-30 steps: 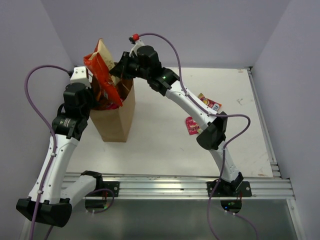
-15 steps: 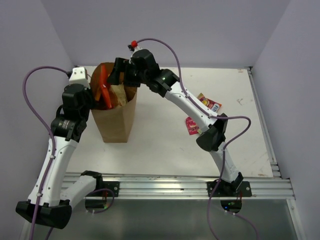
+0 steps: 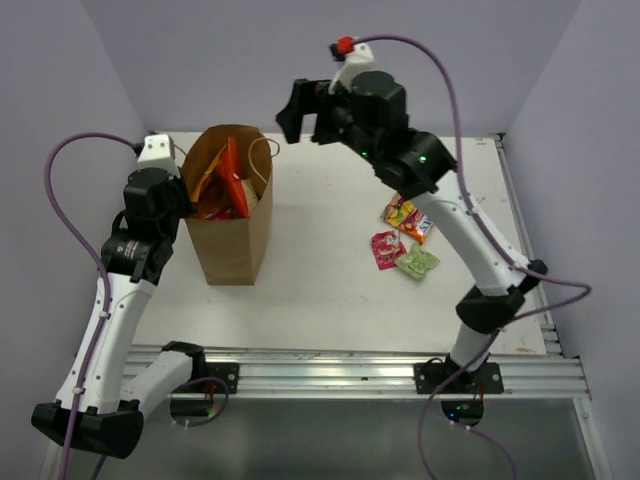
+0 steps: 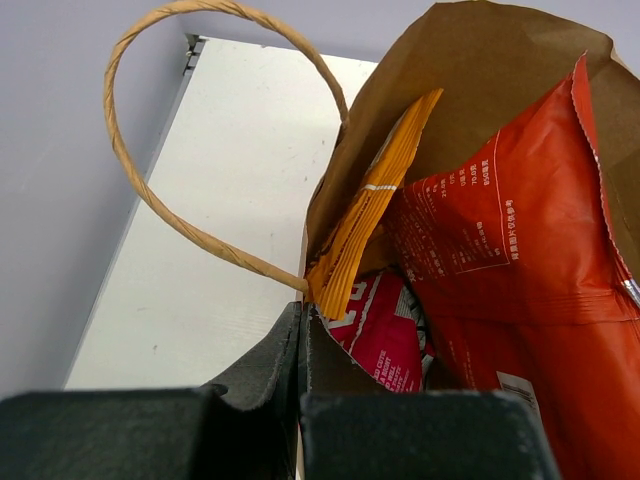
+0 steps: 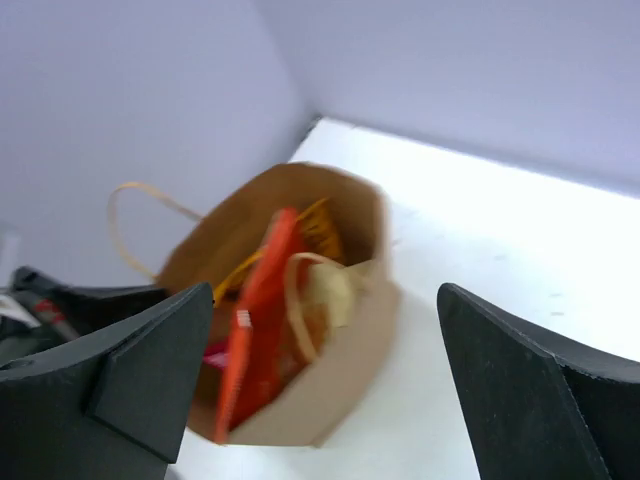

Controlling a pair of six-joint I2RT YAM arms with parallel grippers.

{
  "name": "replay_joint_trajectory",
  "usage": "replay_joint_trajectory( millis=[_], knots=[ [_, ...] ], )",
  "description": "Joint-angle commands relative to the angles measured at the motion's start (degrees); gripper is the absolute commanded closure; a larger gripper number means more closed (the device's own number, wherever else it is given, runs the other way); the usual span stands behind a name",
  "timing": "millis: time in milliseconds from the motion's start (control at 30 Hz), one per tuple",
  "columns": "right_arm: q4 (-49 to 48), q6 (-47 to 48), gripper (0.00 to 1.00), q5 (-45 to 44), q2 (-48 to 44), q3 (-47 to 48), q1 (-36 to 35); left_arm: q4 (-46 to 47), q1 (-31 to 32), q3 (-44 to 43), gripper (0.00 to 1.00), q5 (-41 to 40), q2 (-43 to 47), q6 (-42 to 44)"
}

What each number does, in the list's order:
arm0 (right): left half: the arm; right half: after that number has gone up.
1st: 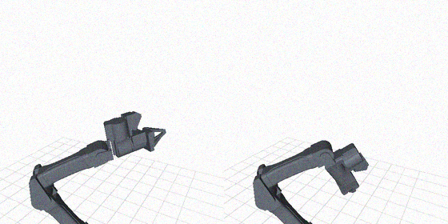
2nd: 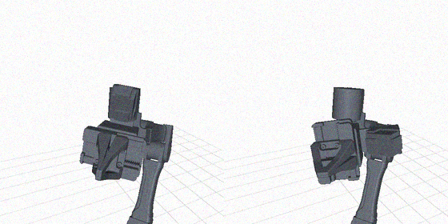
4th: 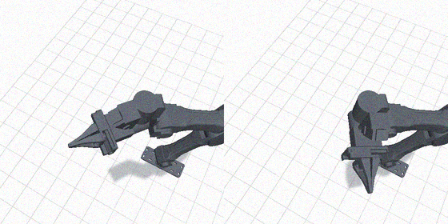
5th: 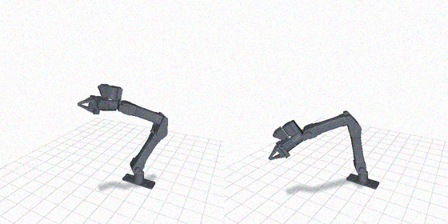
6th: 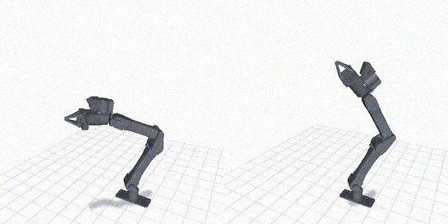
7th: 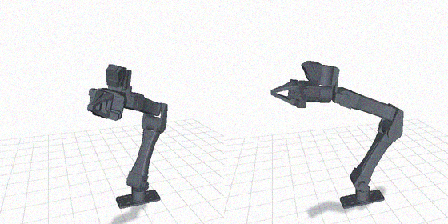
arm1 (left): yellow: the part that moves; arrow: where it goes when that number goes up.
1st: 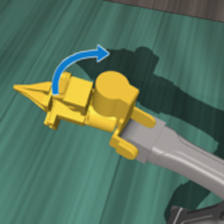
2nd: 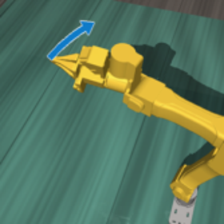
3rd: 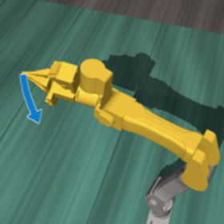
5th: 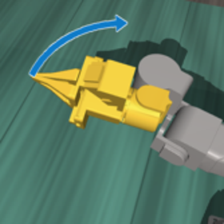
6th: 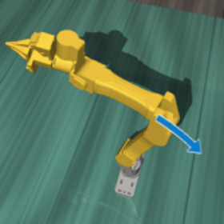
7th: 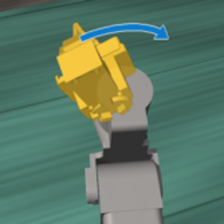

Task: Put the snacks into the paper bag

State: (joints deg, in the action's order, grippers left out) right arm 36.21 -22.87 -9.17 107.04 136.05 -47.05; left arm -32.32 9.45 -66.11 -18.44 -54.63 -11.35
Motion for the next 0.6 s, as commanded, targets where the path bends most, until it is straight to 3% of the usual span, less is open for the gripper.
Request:
replay_joint_trajectory(
  millis=[0,33,100,200,333,567],
  knots=[
    [6.23,6.97,0.01,-8.32,-7.89,-16.69,8.7,1.47,0.04,-0.25,1.0,-0.2,0.93,0.19],
    [6.85,6.36,0.01,-8.32,-8.86,-20.96,13.77,1.47,0.04,-0.25,1.0,-0.11,0.93,0.37],
    [6.86,7.13,0.01,-10.42,-11.06,-32.18,17.59,1.55,0.04,-0.34,1.0,-0.02,0.93,0.54],
    [4.24,9.59,0.01,-14.03,-11.25,-41.79,22.95,2.08,0.04,-0.25,1.0,0.77,1.19,0.89],
    [2.38,10.39,0.01,-17.1,-6.68,-44.73,27.96,2.34,0.04,-0.78,1.0,1.65,0.41,0.98],
    [3.69,8.55,0.01,-20.27,-0.26,-47.18,30.35,2.08,0.04,-1.39,1.0,1.03,0.14,1.25]
  ],
)
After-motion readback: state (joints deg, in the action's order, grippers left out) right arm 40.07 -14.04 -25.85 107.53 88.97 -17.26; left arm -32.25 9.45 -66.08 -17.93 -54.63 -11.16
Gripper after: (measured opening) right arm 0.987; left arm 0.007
